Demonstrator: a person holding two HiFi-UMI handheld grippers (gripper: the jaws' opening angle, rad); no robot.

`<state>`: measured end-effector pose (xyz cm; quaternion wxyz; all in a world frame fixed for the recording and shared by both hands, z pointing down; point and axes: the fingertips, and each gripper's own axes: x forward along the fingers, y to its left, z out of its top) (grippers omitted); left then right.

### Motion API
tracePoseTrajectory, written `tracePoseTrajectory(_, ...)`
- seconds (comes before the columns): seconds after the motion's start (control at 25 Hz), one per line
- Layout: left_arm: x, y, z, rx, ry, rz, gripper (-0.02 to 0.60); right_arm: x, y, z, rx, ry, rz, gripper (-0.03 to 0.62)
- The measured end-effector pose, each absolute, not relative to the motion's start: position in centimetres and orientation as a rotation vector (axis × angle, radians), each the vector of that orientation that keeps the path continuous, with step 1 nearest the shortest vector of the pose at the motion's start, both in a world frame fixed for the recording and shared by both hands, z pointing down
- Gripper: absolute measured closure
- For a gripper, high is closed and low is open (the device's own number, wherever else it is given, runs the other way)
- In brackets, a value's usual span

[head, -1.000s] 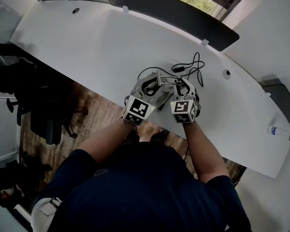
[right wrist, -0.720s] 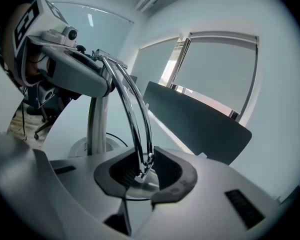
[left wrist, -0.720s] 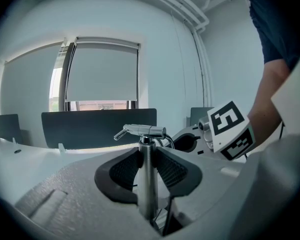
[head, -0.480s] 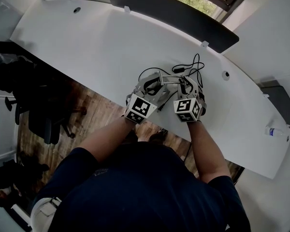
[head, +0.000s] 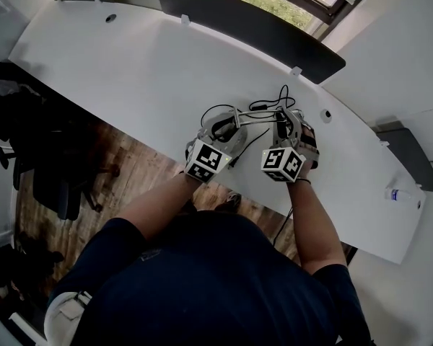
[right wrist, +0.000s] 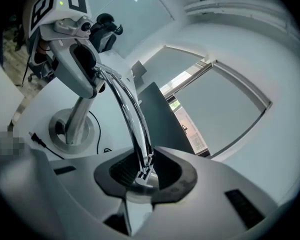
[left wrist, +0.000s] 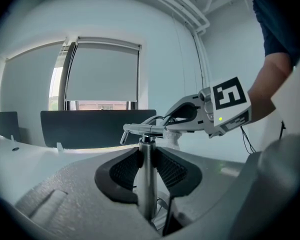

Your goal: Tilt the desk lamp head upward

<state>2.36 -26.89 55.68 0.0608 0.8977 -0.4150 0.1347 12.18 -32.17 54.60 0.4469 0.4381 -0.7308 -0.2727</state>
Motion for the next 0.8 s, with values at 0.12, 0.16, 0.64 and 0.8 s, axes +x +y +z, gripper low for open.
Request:
tracePoseTrajectory(0.12,2.4,-26.7,55.7,2.711,-1.239,0.393,0.469,12.1,-32.1,52.3,1.038,-1.707,-0.82,0.51)
tracePoseTrajectory(0.16,2.4,-26.7,55.8,2.715,-1.235,0.392,0.469,12.0,-32.0,51.6,1.023,-1.676,-0.862,0.51)
tracePoseTrajectory(0.64,2.4,-26.8,55.7,2.748,-1.224,0.48,0.469,9.1,-30.9,45.0,0.901,-1.449,-1.175,0.499)
tracePoseTrajectory(0.8,2.4,-26.7,56.0,2.741,-1.222,0.51,0.469,7.5,-30.4,43.5,0.862,-1.392,-1.234,0.488)
